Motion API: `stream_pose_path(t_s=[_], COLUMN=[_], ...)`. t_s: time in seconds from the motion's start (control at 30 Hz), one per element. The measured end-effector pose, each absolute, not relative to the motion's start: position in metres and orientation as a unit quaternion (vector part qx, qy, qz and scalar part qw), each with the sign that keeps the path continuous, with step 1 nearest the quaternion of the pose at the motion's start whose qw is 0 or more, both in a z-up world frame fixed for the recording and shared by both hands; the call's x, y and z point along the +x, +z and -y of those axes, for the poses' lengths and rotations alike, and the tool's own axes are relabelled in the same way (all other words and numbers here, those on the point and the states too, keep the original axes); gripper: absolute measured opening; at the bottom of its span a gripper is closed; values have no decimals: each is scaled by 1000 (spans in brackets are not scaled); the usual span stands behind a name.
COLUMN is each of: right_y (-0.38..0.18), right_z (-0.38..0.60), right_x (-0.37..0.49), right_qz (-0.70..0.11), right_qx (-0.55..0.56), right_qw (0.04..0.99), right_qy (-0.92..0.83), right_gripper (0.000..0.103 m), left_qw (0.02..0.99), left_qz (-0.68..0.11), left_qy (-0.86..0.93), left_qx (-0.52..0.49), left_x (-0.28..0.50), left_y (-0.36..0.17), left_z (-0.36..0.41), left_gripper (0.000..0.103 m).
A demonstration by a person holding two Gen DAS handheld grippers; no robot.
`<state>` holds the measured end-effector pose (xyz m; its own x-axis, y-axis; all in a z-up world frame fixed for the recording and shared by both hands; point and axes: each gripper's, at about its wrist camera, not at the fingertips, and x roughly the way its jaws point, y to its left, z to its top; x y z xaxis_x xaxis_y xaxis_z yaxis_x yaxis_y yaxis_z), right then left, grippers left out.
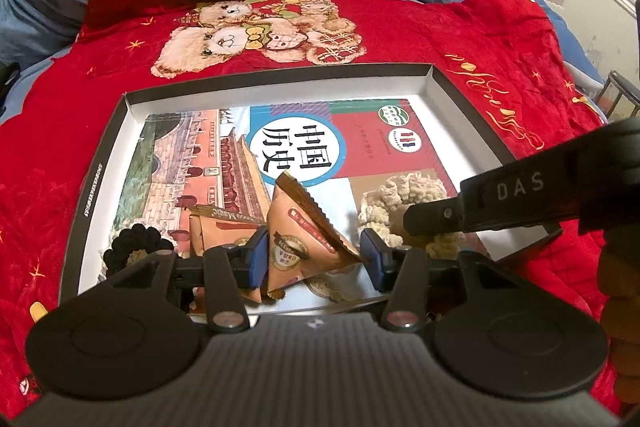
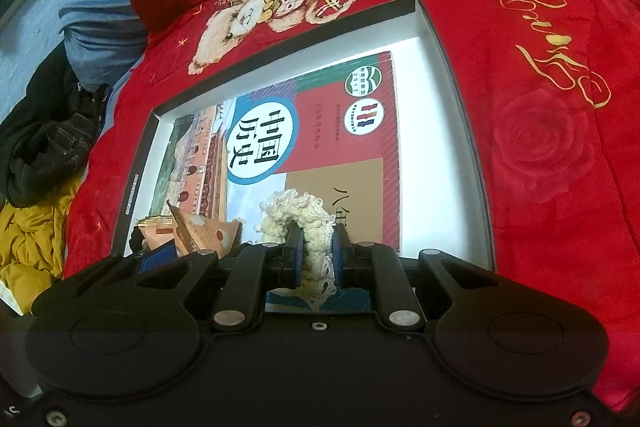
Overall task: Organize objects
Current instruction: 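Carry the white scrunchie with right tool while left tool carries the packet over the box, then open right tool to drop the scrunchie while left tool releases the packet into the box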
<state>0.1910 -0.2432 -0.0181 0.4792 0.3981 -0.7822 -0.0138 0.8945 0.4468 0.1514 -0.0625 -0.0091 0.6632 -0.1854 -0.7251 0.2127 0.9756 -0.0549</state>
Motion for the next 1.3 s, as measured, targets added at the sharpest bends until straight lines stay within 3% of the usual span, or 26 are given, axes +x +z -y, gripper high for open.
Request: stream_pose_path(t_s=[0.47,0.77,0.87,1.1,1.23,1.3], right_y=[-14,-13,-10,14,38,53], right_z=[252,240,238,231,229,227], right_x=[181,180,178,169,164,159], right_qz=[-491,-494,-492,-467,-444,-427], right_qx=[205,195,196,182,195,194], right_qw=[834,834,834,849,856,865], right_qy=[144,150,156,170,179,181], right_gripper=[15,20,25,41,46,55], left_qw=[922,926,926,937,951,958], left_qz=[-374,-364,-363,-333,-283,-259], left_qy=[-94,-96,-101,-106,-121,-116], left_qx=[20,3,-21,-20,21,37], left_x=[144,140,136,127,122,119], left_y=[-13,-3,2,25,53,67], left_z=[68,60,52,38,19,4], left_gripper=[68,77,82,85,88,89])
